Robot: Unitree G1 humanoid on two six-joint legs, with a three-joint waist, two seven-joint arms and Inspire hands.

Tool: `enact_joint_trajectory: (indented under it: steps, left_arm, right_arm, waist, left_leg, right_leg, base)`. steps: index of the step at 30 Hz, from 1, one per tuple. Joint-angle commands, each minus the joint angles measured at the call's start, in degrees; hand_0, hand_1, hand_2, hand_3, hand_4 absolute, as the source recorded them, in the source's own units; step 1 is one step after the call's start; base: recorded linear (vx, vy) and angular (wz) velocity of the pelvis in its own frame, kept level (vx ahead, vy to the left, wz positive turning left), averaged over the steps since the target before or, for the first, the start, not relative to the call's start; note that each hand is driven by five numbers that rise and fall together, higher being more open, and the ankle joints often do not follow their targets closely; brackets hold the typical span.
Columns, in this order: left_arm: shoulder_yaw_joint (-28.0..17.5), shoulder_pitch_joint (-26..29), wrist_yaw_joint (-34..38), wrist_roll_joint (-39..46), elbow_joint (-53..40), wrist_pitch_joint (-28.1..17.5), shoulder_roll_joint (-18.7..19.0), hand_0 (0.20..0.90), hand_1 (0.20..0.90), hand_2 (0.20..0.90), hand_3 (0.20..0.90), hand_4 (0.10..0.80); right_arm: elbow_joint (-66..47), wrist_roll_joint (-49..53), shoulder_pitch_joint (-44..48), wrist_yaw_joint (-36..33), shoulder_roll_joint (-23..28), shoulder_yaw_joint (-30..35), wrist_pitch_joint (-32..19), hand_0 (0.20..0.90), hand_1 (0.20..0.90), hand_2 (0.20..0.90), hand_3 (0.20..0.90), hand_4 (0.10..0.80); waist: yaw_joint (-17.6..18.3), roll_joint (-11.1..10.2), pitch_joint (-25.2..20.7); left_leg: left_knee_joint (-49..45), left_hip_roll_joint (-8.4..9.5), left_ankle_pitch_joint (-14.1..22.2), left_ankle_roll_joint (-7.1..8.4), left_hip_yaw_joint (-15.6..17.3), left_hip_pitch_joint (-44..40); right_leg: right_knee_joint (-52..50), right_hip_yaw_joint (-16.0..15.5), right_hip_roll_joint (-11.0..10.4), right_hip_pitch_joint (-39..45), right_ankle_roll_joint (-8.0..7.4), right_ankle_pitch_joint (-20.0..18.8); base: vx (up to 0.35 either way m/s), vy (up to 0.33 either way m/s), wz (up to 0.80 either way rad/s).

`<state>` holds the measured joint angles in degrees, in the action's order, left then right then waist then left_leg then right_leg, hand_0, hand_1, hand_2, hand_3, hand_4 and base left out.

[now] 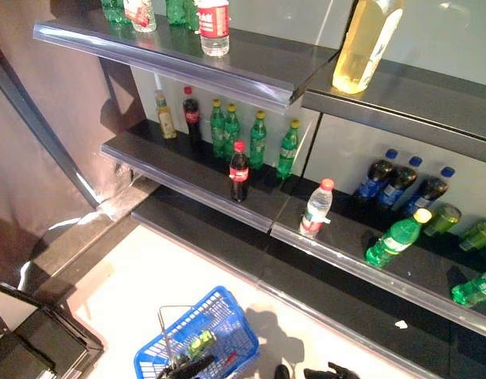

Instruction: Pick up the drink and place into the basket.

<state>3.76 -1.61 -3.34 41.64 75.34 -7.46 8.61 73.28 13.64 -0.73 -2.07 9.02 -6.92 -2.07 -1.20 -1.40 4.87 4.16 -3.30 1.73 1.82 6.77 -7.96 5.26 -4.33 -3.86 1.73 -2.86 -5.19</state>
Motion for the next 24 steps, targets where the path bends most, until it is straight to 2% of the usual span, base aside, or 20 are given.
enact_joint_trajectory:
  steps: [1,9,18,21,24]
  left_arm:
    - [-0.8,2.1,-1.9,-0.7,0.2,-2.1,0.6,0.3,0.3,0.3,0.2,0.1]
    - [-1.1,2.2,-2.0,-0.4,0.5,-2.2,0.3,0.3,0.3,0.3,0.2,0.1]
    - [-0.9,2.1,-2.2,-0.1,0.4,-1.7,0.3,0.3,0.3,0.3,0.2,0.1]
    - [-0.5,2.1,-2.2,-0.2,0.1,-1.6,0.2,0.3,0.3,0.3,0.2,0.1]
    - [0.0,2.2,-2.0,-0.4,-0.5,-1.5,0.3,0.3,0.3,0.3,0.2,0.1]
  right_arm:
    - [2.4,2.0,-1.3,-1.0,0.6,-2.0,1.6,0.9,0.9,0.9,0.9,0.8]
    - [4.4,3.8,-1.4,-1.6,0.5,-0.3,2.0,0.9,0.9,0.9,0.9,0.8]
    - [4.6,-1.8,-1.1,-3.8,0.9,-1.1,-0.9,0.9,0.9,0.9,0.9,0.8]
    - [3.5,-8.7,-0.8,-5.9,1.2,-2.9,-1.9,0.9,0.9,0.9,0.9,0.8]
    - [0.6,-19.4,0.0,-10.7,2.0,-7.7,-4.3,0.9,0.9,0.9,0.9,0.8]
  waist:
    - [-0.2,-0.4,0.1]
    - [-0.2,-0.2,-0.1]
    - [-0.2,0.1,-0.3]
    - [-0.4,0.1,-0.4]
    - [-0.8,-0.1,-0.2]
  left_leg:
    - [0.8,-2.15,-3.6,1.87,-4.5,2.6]
    - [0.8,-2.75,-3.7,2.19,-4.0,2.9]
    - [0.8,-2.94,-3.6,2.25,-3.9,2.7]
    - [0.8,-3.03,-3.6,2.27,-3.9,2.6]
    - [0.8,-2.98,-3.7,2.23,-4.2,2.7]
  right_leg:
    - [-0.8,-2.1,-5.6,1.9,-3.82,-1.4]
    - [-0.7,-2.7,-5.8,2.1,-4.11,-1.3]
    - [-0.6,-2.8,-6.2,2.5,-4.28,-1.2]
    - [-0.6,-3.0,-6.4,2.7,-4.31,-1.2]
    - [-0.6,-3.1,-6.5,2.7,-4.36,-1.2]
  base:
    - [0.0,0.0,0.0]
    - [0.0,0.0,0.0]
    - [0.0,0.0,0.0]
    - [0.0,0.0,0.0]
    - [-0.006,-0.007,0.01]
